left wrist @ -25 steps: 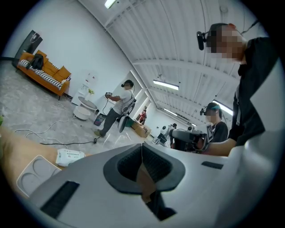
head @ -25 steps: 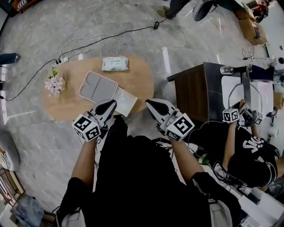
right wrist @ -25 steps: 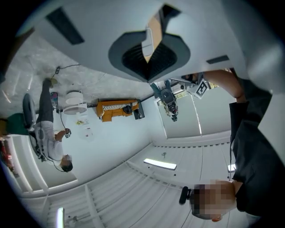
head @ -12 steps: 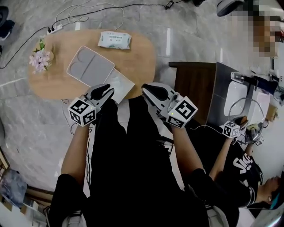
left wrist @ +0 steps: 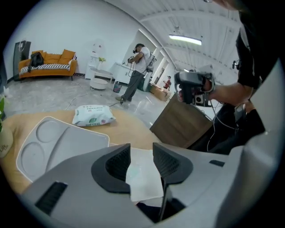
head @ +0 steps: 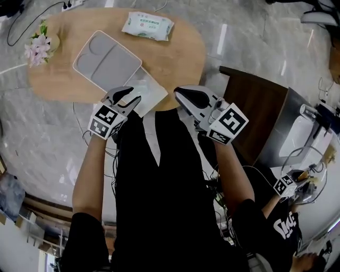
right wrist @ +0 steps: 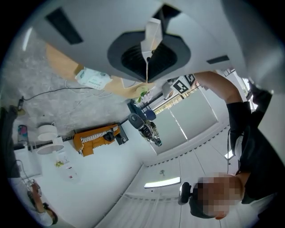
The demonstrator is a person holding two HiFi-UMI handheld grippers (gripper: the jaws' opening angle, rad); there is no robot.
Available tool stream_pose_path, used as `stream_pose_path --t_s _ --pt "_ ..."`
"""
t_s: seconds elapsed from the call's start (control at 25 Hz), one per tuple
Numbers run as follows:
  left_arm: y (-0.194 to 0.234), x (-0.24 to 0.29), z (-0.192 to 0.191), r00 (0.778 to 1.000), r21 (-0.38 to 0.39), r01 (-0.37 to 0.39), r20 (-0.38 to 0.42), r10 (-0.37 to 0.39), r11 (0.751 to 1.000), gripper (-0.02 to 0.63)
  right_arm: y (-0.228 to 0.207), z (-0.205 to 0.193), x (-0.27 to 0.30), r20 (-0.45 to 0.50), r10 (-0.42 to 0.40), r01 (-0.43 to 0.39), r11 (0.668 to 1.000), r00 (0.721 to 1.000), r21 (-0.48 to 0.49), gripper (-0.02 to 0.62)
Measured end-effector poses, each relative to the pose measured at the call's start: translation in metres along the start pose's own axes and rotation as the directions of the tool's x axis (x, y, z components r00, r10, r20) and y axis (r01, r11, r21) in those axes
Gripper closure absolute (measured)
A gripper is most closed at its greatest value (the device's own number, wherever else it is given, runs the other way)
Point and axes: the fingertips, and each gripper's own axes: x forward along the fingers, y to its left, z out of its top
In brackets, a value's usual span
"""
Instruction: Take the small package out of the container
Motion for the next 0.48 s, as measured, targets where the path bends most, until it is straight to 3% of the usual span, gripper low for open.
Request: stream_pose_path --t_s 0.2,0.48 --pt "0.016 0.038 -0.029 0.990 0.109 -0.030 -0.136 0.045 0.994 0.428 -0.022 -0.013 0.022 0.004 0.049 -0.049 0.999 0.999 -0.020 0.581" --pt "0.024 0.084 -0.056 0.959 0.274 -0.028 -0.264 0.104 0.961 0.399 -0.038 -0.041 0.029 0.005 0.098 -0.098 0.995 0.995 0.018 0.581"
